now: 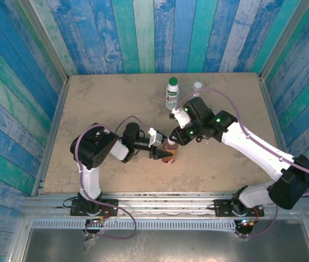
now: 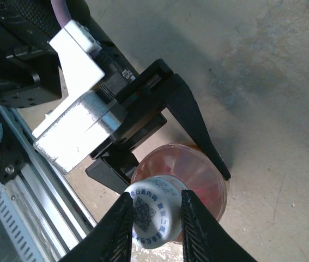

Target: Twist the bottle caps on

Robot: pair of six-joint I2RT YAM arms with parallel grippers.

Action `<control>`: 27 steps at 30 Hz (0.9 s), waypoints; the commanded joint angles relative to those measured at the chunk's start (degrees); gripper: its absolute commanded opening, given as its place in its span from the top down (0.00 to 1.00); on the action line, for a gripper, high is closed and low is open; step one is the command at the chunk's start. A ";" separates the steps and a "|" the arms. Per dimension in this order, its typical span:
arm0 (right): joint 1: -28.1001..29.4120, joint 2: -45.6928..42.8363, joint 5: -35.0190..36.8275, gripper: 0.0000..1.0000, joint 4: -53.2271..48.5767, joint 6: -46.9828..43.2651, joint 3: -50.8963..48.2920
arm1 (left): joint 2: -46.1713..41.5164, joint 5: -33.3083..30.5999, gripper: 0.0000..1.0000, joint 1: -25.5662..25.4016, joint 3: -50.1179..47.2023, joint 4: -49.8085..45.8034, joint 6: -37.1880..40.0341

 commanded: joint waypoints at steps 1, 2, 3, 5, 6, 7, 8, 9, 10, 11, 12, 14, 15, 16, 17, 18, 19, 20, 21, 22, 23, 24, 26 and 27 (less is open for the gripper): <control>1.15 -0.40 -4.84 0.76 -4.55 3.61 -4.13 | 2.32 -3.01 0.46 -0.54 -1.08 -5.30 -2.92; 1.15 -1.14 -4.93 0.76 -4.22 4.06 -4.84 | 2.40 -2.95 0.46 -0.52 -0.98 -5.12 -3.06; 1.12 -1.75 -4.65 0.74 -4.16 4.31 -5.37 | 2.52 -2.77 0.46 -0.53 -0.97 -4.76 -3.34; 1.15 -2.58 -2.98 0.74 -3.66 4.94 -6.21 | 2.65 -2.49 0.46 -0.52 -1.06 -3.60 -4.00; 1.04 -2.69 -2.10 0.75 -3.21 5.13 -6.33 | 2.74 -2.33 0.46 -0.54 -1.07 -3.30 -4.19; 0.91 -2.53 -1.70 0.75 -3.12 5.14 -6.08 | 2.71 -2.27 0.46 -0.56 -1.07 -3.26 -4.31; 0.87 -2.22 -0.82 0.74 -2.83 5.16 -5.56 | 2.69 -2.17 0.46 -0.47 -1.07 -3.25 -4.27; 0.88 -1.87 0.61 0.72 -2.70 5.40 -4.88 | 2.64 -2.06 0.46 -0.52 -1.07 -3.31 -4.18; 0.77 -1.51 2.11 0.72 -2.70 5.63 -4.25 | 2.46 -1.98 0.46 -0.49 -1.16 -3.63 -4.08; 0.63 -1.16 3.31 0.73 -2.71 5.58 -3.65 | 2.37 -1.96 0.46 -0.54 -1.15 -3.89 -3.84; 0.54 -0.96 4.55 0.74 -2.77 5.81 -3.10 | 2.36 -1.87 0.46 -0.54 -1.15 -4.13 -3.61; 0.16 -0.53 6.45 0.73 -2.80 6.33 -1.89 | 2.12 -1.76 0.46 -0.54 -1.16 -4.67 -3.18; -0.01 -0.36 6.91 0.72 -2.69 6.39 -1.21 | 2.03 -1.69 0.46 -0.54 -1.09 -4.85 -3.02; -0.13 -0.32 6.82 0.72 -2.55 6.38 -0.64 | 2.08 -1.74 0.46 -0.54 -1.07 -5.07 -2.89; -0.17 -0.36 6.61 0.70 -2.49 6.21 -0.03 | 2.04 -1.73 0.46 -0.54 -1.07 -5.23 -2.82; -0.10 -0.52 6.51 0.69 -2.15 6.14 0.33 | 2.01 -1.61 0.46 -0.54 -1.07 -5.32 -2.78; -0.16 -0.80 6.36 0.69 -1.85 6.25 0.52 | 2.00 -1.61 0.46 -0.45 -1.15 -5.36 -2.76; -0.22 -1.06 6.20 0.67 -1.59 6.27 0.52 | 1.89 -1.61 0.46 -0.45 -1.17 -5.38 -2.64; -0.30 -1.20 6.39 0.66 -1.48 6.36 0.57 | 1.88 -1.53 0.46 -0.49 -1.24 -5.46 -2.65; -0.34 -1.27 6.58 0.66 -1.46 6.32 0.63 | 1.79 -1.52 0.46 -0.45 -1.22 -5.50 -2.54; -0.46 -1.33 6.81 0.66 -1.50 6.51 0.66 | 1.85 -1.49 0.46 -0.45 -1.15 -5.54 -2.56; -0.53 -1.41 6.90 0.66 -1.47 6.54 0.59 | 1.89 -1.44 0.46 -0.45 -1.18 -5.53 -2.52; -0.73 -1.56 7.12 0.68 -1.22 6.77 0.15 | 1.91 -1.39 0.46 -0.45 -1.09 -5.56 -2.53; -0.84 -1.42 7.17 0.69 -1.28 6.81 -0.05 | 1.88 -1.35 0.46 -0.45 -1.15 -5.56 -2.55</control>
